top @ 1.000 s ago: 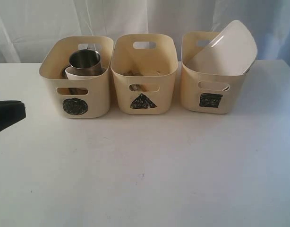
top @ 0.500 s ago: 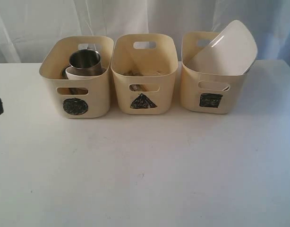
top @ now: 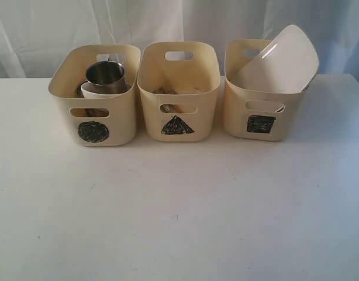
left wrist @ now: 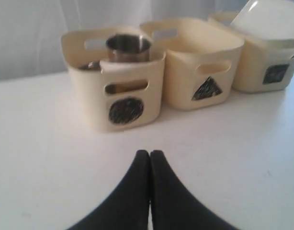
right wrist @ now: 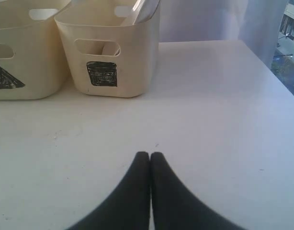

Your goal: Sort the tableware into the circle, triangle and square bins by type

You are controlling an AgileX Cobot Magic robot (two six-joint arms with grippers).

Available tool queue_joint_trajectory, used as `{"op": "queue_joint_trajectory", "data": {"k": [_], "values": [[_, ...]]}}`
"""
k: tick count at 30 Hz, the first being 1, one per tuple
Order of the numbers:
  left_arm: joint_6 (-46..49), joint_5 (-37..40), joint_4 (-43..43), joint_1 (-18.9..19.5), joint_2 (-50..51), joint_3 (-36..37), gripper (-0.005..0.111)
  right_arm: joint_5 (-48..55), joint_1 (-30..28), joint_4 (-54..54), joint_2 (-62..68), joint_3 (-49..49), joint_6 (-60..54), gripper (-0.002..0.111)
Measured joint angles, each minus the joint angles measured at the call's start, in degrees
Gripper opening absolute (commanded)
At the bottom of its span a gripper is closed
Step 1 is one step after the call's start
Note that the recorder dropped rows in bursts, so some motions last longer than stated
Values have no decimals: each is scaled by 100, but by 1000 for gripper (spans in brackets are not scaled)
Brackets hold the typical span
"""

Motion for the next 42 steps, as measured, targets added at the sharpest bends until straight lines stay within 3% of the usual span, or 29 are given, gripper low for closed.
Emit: {"op": "queue_joint_trajectory", "data": {"k": [4, 6, 8, 21, 42], "values": [[-3324, 540, 3033, 161, 0, 22, 0, 0, 0, 0, 0, 0, 0, 0], [-4225, 918, 3892, 252, 0, 22, 0, 0, 0, 0, 0, 0, 0, 0], [-4524, 1148, 4189, 309, 0, 22, 0, 0, 0, 0, 0, 0, 0, 0], [-4716, 1025, 4144, 672, -1128, 976, 0, 0, 0, -14, 0, 0, 0, 0], [-4716, 553, 4497, 672, -1346, 1016, 0, 11, 0, -14, 0, 0, -11, 0]]}}
